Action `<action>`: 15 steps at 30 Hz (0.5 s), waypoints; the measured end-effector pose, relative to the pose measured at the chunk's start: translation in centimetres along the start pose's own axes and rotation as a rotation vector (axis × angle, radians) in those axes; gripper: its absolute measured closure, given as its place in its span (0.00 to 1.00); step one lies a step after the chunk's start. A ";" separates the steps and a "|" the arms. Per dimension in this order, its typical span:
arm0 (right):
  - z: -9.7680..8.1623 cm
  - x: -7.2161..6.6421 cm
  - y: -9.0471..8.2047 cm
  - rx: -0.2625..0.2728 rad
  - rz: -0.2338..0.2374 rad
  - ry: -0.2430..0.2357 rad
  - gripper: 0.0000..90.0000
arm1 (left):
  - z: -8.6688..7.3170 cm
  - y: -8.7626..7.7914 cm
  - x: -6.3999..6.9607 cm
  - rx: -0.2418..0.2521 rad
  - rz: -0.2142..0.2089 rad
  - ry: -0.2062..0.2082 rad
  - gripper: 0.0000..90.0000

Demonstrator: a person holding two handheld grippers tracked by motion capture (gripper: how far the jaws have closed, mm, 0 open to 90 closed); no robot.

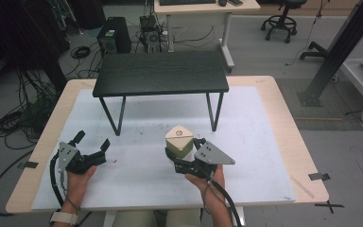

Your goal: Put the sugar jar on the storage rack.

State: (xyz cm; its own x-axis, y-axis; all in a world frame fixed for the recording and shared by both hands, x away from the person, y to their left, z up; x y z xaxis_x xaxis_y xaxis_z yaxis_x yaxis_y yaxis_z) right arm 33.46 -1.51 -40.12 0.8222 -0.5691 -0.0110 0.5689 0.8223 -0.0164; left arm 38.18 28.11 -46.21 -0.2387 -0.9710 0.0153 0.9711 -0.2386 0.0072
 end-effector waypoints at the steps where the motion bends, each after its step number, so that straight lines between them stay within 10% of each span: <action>1: 0.5 0.1 0.0 0.007 0.006 -0.001 0.33 | 0.0 0.0 0.0 0.001 0.000 -0.001 0.00; 15: 6.4 1.5 0.4 0.037 0.096 -0.018 0.33 | 0.0 0.0 0.0 0.000 0.000 0.002 0.00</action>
State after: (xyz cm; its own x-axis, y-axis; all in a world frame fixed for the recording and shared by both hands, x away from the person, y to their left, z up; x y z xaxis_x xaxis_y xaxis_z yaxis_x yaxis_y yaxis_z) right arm 35.00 -1.96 -33.76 0.8730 -0.4877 0.0070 0.4875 0.8729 0.0204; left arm 38.18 28.12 -46.22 -0.2385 -0.9710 0.0135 0.9711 -0.2384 0.0068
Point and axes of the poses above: each handheld gripper's, and its own axes: y roughly forward along the jaws, z roughly out of its top, x roughly to its right, the point moved 9 cm from there along y, roughly forward along the jaws, and after that the axes turned 5 degrees about z, right-handed, at the moved point
